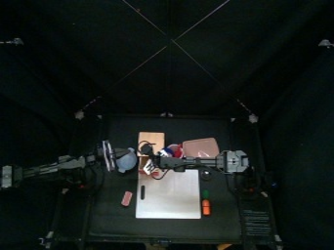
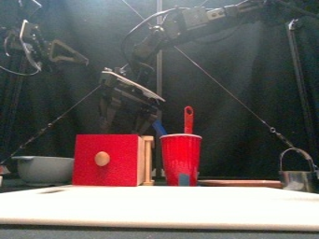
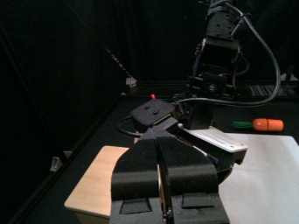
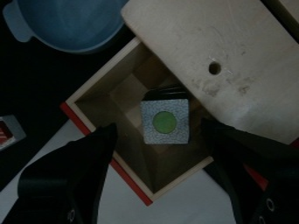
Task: Place sushi on board then cut the sushi with the knife then place the pieces on the plate
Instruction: Place the sushi on the board
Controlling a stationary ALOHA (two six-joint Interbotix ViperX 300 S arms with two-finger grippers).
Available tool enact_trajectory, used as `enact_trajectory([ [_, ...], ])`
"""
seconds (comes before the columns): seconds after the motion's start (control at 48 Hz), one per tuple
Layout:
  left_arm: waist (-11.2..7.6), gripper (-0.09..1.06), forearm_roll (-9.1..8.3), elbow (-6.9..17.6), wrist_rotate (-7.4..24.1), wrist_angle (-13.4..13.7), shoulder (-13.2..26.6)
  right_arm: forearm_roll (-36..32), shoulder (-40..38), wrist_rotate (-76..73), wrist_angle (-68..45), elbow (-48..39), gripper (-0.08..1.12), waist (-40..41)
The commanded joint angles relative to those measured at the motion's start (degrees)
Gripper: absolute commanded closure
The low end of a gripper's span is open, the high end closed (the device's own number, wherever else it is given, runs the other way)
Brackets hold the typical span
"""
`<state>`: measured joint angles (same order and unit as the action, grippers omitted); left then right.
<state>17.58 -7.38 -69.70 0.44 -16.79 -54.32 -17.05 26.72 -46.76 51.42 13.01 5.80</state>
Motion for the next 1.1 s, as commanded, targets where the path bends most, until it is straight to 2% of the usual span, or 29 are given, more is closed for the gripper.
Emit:
enact_trajectory([
  [0.021, 0.00, 0.88, -0.18, 1.05, 0.00, -0.44, 0.18, -0.35, -1.05, -0.26, 0.26, 1.41, 0.01, 0.35],
  [0.979, -0.18, 0.88, -0.18, 0.88, 0.00, -0.44, 0.18, -1.32, 1.23, -0.18, 2.29, 5.01, 0.02, 0.18],
  [1.042, -0.18, 0.88, -0.18, 0.79, 0.00, -0.53, 0.18, -1.32, 1.23, -0.18, 2.29, 5.01, 0.04, 0.09],
  [1.104, -0.18, 0.88, -0.18, 0.88, 0.00, -0.44, 0.18, -1.32, 1.23, -0.18, 2.29, 5.27, 0.12, 0.00],
])
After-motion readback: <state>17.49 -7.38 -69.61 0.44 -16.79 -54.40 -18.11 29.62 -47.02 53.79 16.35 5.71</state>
